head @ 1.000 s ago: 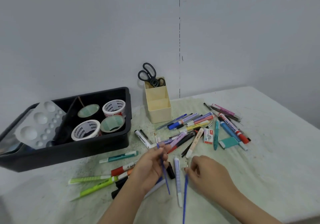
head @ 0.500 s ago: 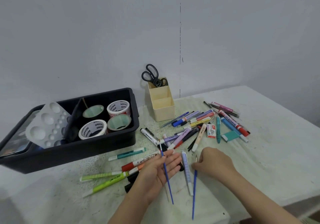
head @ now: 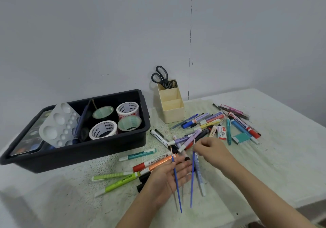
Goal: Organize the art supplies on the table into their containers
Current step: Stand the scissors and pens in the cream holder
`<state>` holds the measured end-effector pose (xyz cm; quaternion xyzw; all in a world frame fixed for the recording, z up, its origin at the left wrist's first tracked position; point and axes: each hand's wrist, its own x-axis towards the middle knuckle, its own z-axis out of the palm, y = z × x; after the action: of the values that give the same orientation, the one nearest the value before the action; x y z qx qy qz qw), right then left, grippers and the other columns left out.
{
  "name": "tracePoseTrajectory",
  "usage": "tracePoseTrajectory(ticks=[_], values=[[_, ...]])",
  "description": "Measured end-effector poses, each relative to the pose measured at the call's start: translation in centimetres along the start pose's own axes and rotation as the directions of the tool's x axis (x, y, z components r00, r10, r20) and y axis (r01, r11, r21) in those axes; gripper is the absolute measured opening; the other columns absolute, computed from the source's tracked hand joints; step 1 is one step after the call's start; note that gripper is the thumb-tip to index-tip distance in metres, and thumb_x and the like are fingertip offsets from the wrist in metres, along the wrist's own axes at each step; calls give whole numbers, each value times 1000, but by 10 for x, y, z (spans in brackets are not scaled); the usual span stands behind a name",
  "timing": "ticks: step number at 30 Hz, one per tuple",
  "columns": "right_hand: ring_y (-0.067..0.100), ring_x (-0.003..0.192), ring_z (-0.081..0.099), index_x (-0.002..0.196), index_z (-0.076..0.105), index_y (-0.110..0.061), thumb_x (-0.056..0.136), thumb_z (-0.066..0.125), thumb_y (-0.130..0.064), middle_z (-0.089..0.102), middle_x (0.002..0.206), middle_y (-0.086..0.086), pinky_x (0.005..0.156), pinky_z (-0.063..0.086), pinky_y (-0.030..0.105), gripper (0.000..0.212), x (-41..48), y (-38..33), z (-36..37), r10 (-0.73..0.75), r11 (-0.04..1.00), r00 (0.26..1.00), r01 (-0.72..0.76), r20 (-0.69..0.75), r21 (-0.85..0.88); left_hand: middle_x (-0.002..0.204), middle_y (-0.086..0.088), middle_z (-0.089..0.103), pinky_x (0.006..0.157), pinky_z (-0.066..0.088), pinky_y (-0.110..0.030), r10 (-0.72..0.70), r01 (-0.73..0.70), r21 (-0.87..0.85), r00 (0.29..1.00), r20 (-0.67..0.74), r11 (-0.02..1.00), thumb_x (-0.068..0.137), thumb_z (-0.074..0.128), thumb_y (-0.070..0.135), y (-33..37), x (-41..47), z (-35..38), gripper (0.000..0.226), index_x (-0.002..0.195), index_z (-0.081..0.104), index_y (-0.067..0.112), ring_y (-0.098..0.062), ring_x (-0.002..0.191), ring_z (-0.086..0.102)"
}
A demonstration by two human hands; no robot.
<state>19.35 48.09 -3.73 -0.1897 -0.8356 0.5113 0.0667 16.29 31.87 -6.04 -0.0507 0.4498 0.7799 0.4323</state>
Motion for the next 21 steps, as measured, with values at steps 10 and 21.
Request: tracePoseTrajectory(ticks=[10,21], values=[[12,74,66,107,61,-29,83,64,-12,68,83,3,70,53,24,30,-1,4,14,-75,988,997,73,12,138,68,-7,58,42,30,-19,-48,33,167,995,85,985,100,32,9,0,9,13,27,103,57,0,-9,47,38],[12,59,67,95,68,-17,83,66,2,69,62,4,59,54,23,23,2,6,-11,-102,954,994,90,25,287,76,-15,66,49,47,-28,-62,5,287,980,188,958,99,36,9,3,22,32,25,109,56,-4,-19,54,57]])
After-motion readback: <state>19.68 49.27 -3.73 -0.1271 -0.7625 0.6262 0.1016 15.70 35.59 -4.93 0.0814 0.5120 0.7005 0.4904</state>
